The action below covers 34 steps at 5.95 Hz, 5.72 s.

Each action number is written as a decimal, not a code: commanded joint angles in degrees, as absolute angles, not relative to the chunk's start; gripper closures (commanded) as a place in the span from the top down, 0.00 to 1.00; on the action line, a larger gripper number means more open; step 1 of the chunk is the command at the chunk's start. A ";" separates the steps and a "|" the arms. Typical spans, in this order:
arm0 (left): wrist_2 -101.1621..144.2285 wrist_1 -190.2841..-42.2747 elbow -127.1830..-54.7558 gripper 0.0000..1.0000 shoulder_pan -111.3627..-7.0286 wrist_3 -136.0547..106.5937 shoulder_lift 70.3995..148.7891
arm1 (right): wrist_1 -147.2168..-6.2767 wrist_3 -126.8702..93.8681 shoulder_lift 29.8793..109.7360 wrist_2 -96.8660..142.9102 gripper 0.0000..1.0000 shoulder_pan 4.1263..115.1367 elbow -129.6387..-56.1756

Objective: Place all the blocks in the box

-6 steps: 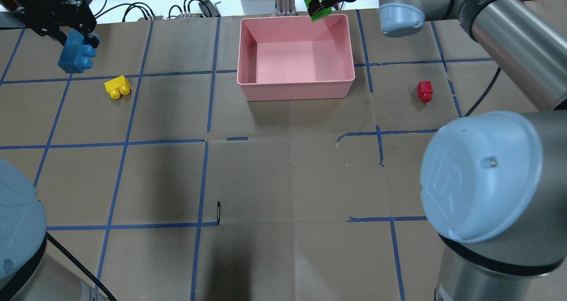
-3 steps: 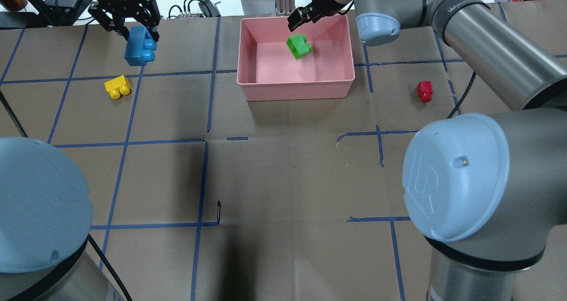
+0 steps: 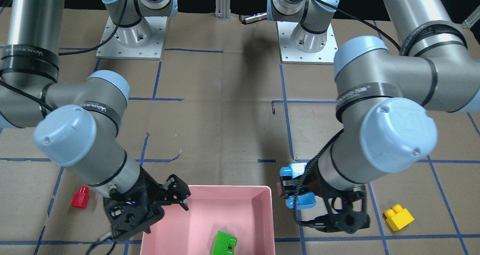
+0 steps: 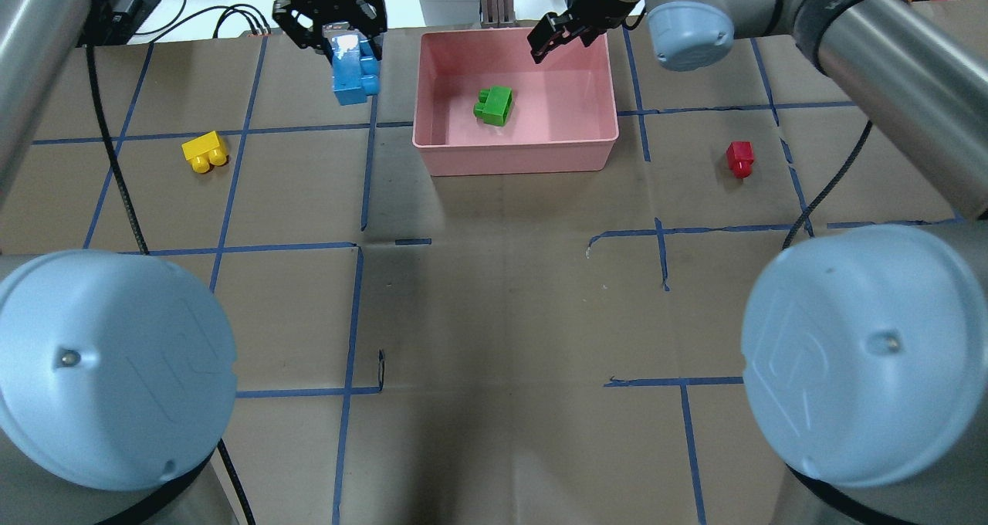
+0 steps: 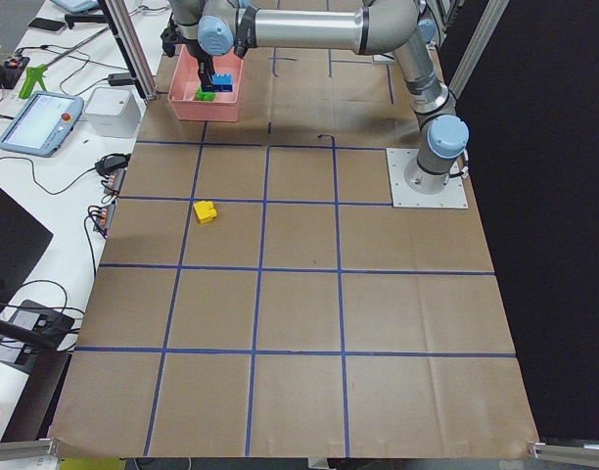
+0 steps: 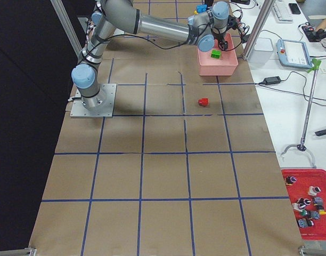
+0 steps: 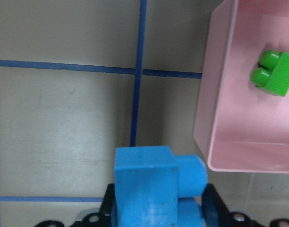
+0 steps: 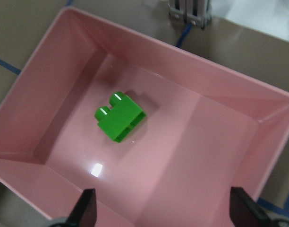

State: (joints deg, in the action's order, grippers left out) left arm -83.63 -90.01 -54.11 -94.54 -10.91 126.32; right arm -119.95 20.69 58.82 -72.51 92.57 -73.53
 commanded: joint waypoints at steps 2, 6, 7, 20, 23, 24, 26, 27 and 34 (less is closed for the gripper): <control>-83.50 -78.10 -48.18 0.10 -102.99 -24.32 137.68 | -112.77 21.44 66.62 -79.80 1.00 80.46 -78.56; -84.99 -75.59 -47.64 0.99 -103.89 -24.35 138.79 | -119.58 20.30 62.69 -87.45 0.98 77.35 -85.95; -84.90 -76.37 -47.29 0.99 -101.80 -23.39 136.26 | -121.18 19.35 59.36 -87.10 0.96 77.00 -86.74; -87.80 -78.83 -67.36 0.99 -66.09 85.08 126.12 | -130.26 15.84 54.93 -89.82 0.22 75.67 -92.20; -87.54 -63.14 -76.89 0.99 -66.09 83.07 128.83 | -125.99 15.56 59.12 -91.05 0.06 76.28 -91.41; -87.45 -59.89 -77.69 0.99 -66.53 83.14 131.54 | -117.86 9.64 64.63 -91.05 0.06 78.38 -89.06; -87.45 -58.80 -77.52 0.99 -66.62 83.41 132.27 | -114.87 -5.01 69.77 -91.40 0.06 90.81 -86.06; -87.54 -56.45 -77.69 0.97 -66.62 83.93 132.45 | -115.83 -13.01 69.52 -90.71 0.07 97.23 -85.78; -88.15 -56.43 -76.39 0.31 -66.80 84.46 132.37 | -127.00 -20.75 47.39 -90.18 0.85 106.00 -67.69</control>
State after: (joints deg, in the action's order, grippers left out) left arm -87.97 -56.43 -77.10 -66.86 84.57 132.78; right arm -126.90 -21.22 48.86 -90.41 105.97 -69.07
